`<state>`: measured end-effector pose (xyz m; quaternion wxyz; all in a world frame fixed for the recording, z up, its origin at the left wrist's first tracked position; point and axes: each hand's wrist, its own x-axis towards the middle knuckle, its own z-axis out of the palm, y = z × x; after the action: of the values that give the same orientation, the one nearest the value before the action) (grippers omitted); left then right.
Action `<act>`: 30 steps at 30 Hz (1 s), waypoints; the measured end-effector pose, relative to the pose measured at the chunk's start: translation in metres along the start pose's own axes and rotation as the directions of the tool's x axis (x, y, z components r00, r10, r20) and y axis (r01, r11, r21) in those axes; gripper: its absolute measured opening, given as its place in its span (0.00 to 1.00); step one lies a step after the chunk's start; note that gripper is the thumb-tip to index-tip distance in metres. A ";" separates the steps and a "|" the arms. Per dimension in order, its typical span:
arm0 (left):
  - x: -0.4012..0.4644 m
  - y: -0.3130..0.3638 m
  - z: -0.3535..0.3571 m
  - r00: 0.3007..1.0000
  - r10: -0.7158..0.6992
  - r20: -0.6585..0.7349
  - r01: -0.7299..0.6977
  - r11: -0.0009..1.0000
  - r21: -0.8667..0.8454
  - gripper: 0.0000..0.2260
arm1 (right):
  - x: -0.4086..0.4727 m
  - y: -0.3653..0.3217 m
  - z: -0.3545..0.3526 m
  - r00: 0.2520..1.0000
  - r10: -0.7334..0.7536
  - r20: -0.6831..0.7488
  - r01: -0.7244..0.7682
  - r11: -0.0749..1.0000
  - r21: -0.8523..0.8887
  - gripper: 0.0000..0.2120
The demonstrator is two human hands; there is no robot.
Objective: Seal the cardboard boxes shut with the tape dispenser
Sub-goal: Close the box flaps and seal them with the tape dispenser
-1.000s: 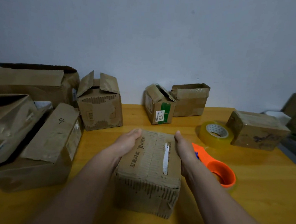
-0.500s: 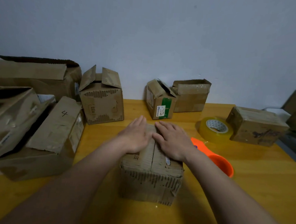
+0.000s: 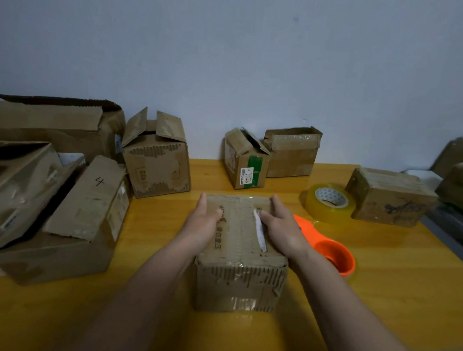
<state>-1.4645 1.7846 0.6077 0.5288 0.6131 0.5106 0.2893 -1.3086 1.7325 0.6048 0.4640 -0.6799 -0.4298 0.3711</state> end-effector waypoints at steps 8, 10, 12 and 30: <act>-0.024 0.003 -0.006 0.962 0.267 -0.054 -0.167 0.735 0.658 0.37 | -0.015 0.002 -0.029 0.986 -0.057 -0.157 0.039 0.992 -0.117 0.25; -0.046 0.000 0.006 0.897 0.413 0.158 -0.367 0.498 0.785 0.40 | -0.025 0.016 -0.039 0.966 -0.117 -0.228 0.040 0.948 -0.317 0.21; -0.062 -0.005 0.022 0.859 0.402 0.318 -0.458 0.324 0.828 0.43 | -0.036 0.034 -0.044 0.952 -0.150 -0.267 -0.031 0.821 -0.569 0.19; -0.013 -0.011 0.045 0.777 0.527 0.344 -0.418 0.024 0.908 0.37 | -0.060 0.078 -0.097 0.962 -0.150 -0.227 0.128 0.986 -0.108 0.06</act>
<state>-1.4314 1.7561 0.5876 -0.1180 0.9194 0.3630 0.0947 -1.2236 1.6313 0.5651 0.5046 -0.7077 -0.4353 0.2345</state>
